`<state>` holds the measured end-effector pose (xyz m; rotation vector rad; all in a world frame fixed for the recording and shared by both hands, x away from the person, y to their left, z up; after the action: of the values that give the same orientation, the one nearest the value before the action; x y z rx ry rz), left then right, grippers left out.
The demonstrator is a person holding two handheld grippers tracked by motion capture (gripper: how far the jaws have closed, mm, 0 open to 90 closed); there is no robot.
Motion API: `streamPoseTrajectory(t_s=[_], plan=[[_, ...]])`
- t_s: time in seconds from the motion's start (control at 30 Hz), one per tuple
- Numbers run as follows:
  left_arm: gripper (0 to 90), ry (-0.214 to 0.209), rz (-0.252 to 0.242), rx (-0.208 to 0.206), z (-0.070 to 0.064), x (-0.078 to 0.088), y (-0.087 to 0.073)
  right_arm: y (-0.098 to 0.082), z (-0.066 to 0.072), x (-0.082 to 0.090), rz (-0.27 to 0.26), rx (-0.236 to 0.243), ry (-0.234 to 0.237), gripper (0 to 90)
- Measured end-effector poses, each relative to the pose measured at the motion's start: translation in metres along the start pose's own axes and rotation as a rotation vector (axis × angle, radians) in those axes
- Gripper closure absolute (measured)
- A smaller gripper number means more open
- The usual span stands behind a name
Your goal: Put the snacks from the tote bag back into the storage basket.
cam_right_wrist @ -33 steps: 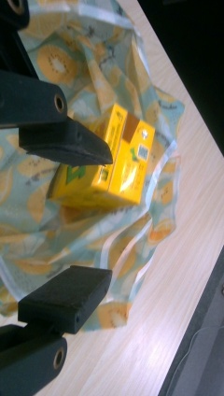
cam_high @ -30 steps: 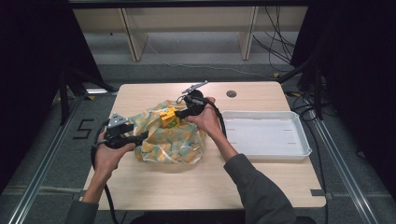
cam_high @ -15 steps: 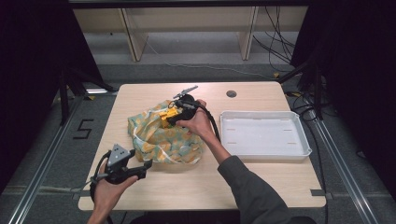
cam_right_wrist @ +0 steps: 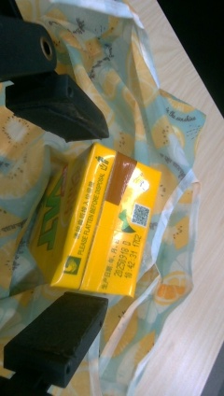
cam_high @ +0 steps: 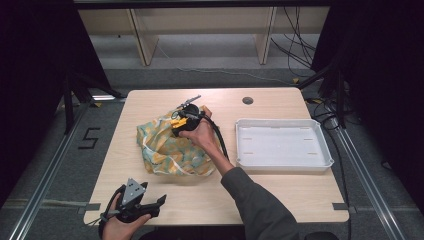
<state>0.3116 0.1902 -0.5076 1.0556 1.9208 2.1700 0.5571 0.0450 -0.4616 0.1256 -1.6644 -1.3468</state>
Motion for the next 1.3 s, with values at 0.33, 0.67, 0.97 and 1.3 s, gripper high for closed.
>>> streamPoseTrajectory(t_s=[0.33, 0.67, 0.97, 1.3], plan=[[23.0, 0.009, 0.006, -0.002, 0.002, 0.0, -0.003, -0.005, 0.001, -0.017, 0.034, -0.005, -0.018, 16.9], [23.3, 0.006, 0.011, 0.002, 0.001, -0.001, -0.004, -0.006, -0.001, -0.025, 0.022, 0.002, -0.054, 18.7], [23.6, 0.002, 0.004, 0.006, 0.0, -0.002, -0.004, -0.009, 0.001, -0.031, 0.006, -0.006, -0.07, 20.7], [23.8, 0.0, 0.016, -0.014, 0.001, -0.002, -0.005, -0.007, 0.001, -0.025, 0.007, 0.018, -0.1, 29.8]])
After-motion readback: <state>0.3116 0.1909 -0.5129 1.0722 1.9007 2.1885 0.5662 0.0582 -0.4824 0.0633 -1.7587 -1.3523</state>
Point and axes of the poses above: each handheld gripper's, and its own axes: x roughly backward along the jaws, y roughly out of its top, z roughly to its left, the point moved 4 cm from there along -x, roughly forward along the jaws, and after that the axes turned 9 degrees about -z, right-handed, at the moved point
